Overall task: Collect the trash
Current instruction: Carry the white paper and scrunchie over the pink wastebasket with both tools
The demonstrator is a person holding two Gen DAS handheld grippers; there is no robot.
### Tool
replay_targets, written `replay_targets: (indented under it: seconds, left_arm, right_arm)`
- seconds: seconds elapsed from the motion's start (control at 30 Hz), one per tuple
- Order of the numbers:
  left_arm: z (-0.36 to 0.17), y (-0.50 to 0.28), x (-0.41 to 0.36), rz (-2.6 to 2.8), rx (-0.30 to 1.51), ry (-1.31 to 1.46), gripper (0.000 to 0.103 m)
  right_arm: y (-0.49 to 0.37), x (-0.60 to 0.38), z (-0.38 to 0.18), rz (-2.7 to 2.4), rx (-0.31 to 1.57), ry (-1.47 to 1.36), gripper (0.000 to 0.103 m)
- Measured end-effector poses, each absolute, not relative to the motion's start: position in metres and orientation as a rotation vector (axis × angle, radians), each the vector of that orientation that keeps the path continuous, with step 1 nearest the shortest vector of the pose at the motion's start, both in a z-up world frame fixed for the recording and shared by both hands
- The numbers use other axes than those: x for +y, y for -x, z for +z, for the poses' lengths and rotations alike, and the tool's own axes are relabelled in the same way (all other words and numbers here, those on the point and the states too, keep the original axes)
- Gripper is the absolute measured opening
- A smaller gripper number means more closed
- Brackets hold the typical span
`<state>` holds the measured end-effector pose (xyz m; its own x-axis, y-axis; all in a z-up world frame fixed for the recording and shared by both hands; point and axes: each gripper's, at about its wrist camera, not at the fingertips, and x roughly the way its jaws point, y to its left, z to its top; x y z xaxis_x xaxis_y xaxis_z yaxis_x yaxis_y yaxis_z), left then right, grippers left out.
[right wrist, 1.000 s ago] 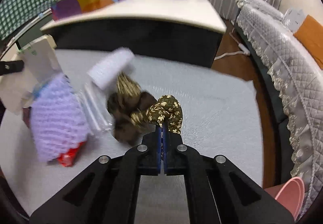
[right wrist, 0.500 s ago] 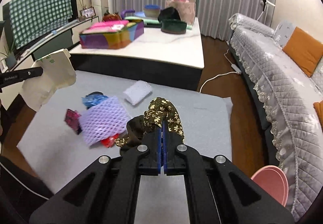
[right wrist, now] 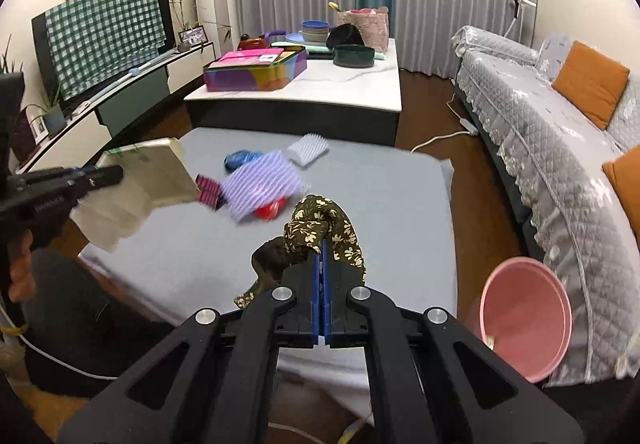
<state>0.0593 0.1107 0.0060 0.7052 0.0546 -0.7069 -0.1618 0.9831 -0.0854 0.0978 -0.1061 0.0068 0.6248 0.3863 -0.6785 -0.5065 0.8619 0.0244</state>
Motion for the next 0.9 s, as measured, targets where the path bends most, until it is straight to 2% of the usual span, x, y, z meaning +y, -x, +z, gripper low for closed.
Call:
replay_targets:
  seconds: [0.4, 0.9]
  left_arm:
    - [-0.033, -0.018, 0.067, 0.041, 0.867, 0.141, 0.008]
    - [-0.035, -0.018, 0.057, 0.04, 0.873, 0.129, 0.008]
  right_arm:
    - [-0.032, -0.129, -0.011, 0.53, 0.771, 0.153, 0.001]
    - [-0.035, -0.132, -0.019, 0.534, 0.798, 0.128, 0.001]
